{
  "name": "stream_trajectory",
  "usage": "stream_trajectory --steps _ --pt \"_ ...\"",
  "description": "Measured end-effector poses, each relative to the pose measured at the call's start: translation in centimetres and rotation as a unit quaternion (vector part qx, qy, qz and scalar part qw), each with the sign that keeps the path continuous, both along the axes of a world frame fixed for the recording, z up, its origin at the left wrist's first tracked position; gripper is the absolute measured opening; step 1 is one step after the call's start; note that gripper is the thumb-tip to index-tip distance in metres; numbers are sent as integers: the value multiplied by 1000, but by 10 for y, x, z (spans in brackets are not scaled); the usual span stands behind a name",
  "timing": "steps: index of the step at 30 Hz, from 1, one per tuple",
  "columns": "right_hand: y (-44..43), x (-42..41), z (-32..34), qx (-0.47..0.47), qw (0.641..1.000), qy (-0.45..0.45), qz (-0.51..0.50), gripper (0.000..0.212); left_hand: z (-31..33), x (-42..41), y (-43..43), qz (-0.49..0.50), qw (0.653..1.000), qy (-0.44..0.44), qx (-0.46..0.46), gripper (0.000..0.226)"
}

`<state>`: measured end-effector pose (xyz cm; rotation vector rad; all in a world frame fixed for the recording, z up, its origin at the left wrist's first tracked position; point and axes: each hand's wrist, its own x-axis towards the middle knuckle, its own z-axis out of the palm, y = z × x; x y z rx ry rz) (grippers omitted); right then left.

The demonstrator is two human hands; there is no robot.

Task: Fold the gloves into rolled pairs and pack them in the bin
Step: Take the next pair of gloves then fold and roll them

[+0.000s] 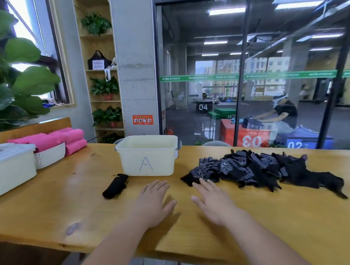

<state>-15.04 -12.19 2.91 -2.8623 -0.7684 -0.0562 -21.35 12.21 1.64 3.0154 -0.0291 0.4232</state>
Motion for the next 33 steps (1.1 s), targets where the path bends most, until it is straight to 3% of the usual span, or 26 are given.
stream_trajectory --steps 6,10,17,19,22,26,30,33 --pt "-43 5 -17 -9 999 -16 -42 70 -6 27 -43 -49 998 4 -25 75" --pt "-58 -1 -33 14 997 -27 -73 88 -9 41 -69 -73 995 62 -30 87" --pt "-60 3 -39 27 994 -46 -98 78 -13 74 -82 -65 994 91 -23 91" --pt "-60 4 -39 33 993 -49 -104 80 -19 73 -83 -60 995 72 -22 86" --pt "-60 6 -41 40 991 -54 -111 81 -21 63 -85 -39 998 -30 -38 65" --pt "-60 10 -45 40 991 -51 -114 80 -23 57 -85 -101 989 -89 -54 39" --pt "-60 8 -42 44 991 -46 -118 76 -25 59 -84 -129 984 -71 -104 32" --pt "-60 6 -40 56 990 -45 -119 74 -27 61 -83 -124 983 -115 -72 38"
